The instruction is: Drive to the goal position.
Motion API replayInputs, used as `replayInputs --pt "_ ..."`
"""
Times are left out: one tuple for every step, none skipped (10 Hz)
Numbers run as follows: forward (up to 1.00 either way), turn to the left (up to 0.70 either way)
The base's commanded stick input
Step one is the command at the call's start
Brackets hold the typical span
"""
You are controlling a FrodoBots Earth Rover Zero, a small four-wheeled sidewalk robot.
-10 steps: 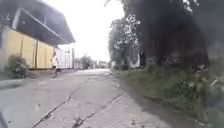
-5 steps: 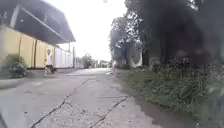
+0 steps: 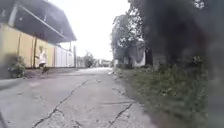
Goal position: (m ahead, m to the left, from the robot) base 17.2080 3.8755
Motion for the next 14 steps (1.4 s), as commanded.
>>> replayInputs --pt "0.70 0.00" --pt "0.70 0.00" --pt "0.70 0.00" --pt "0.70 0.00" --pt "0.70 0.00" --pt "0.70 0.00" --pt "0.70 0.00" --pt "0.70 0.00" --pt "0.70 0.00" --pt "0.70 0.00" --pt "0.70 0.00" --pt "0.70 0.00" --pt "0.70 -0.20" --pt "0.70 -0.35"
